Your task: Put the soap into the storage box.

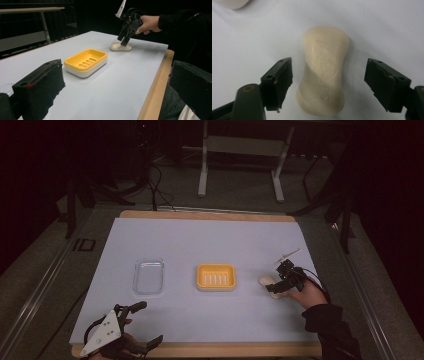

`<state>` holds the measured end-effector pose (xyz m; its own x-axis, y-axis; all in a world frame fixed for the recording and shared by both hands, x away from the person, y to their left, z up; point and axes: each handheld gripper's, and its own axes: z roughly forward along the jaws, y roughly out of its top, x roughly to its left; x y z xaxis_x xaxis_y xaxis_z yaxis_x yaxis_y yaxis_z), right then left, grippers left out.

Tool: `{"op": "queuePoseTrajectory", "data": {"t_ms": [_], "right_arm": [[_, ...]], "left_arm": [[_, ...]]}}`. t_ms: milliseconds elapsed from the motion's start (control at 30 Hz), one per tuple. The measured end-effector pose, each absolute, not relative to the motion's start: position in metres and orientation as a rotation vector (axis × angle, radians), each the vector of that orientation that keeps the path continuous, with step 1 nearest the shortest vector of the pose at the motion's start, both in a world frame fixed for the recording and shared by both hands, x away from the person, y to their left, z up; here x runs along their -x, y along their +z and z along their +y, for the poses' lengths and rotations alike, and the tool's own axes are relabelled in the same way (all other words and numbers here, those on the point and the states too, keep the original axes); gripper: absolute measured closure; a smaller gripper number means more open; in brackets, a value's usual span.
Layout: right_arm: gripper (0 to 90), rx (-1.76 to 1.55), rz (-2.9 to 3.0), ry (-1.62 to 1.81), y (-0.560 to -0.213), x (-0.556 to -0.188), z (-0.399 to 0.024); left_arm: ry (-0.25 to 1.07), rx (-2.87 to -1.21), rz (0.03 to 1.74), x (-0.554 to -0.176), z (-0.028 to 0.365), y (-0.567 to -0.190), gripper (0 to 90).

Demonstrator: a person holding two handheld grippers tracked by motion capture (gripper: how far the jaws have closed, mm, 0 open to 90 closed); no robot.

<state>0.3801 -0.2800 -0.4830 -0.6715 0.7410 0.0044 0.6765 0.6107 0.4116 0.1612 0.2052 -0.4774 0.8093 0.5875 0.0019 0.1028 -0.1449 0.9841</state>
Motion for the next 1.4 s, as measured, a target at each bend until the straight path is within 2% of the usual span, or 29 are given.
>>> {"op": "queuePoseTrajectory", "data": {"t_ms": [667, 933, 1400], "right_arm": [[34.9, -1.191, 2.713, 0.441, -0.504, -0.392, -0.268], [47.8, -1.203, 2.707, 0.436, -0.503, -0.389, -0.264], [49.6, -1.118, 2.775, 0.314, -0.496, -0.393, -0.259]], "left_arm": [[0.460, -1.697, 0.543, -0.161, 0.204, -0.478, 0.0], [0.460, -1.699, 0.542, -0.161, 0.204, -0.478, 0.0], [0.460, -1.706, 0.545, -0.162, 0.204, -0.479, 0.0]]}}
